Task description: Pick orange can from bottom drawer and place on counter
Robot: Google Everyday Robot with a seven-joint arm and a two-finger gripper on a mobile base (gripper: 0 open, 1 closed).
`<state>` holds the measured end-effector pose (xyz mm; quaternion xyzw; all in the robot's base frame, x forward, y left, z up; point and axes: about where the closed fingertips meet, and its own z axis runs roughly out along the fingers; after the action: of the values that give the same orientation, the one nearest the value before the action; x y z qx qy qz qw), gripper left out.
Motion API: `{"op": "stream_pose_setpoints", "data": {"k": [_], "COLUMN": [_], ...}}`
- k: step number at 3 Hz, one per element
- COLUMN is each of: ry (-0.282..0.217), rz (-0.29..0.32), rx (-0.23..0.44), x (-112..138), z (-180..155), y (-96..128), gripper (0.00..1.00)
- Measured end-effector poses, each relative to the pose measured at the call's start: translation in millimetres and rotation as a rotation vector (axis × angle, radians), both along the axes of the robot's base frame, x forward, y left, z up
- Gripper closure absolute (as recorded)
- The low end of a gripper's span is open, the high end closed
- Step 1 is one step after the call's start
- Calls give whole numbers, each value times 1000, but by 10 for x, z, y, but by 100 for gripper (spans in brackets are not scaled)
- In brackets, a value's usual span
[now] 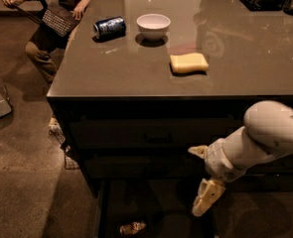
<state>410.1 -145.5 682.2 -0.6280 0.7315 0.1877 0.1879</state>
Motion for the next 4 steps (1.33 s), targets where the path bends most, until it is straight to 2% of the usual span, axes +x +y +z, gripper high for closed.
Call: {"op": "stream_pose_setpoints", "data": {"k": [1,2,3,4], "ry": [19,56,111,144], "rz": [57,115,133,134], "rx": [39,119,214,238], "x": [21,-37,-177,-262], "z": [-669,-1296,-1874,-2044], "y": [187,421,675,729], "gripper": [0,0,0,0]}}
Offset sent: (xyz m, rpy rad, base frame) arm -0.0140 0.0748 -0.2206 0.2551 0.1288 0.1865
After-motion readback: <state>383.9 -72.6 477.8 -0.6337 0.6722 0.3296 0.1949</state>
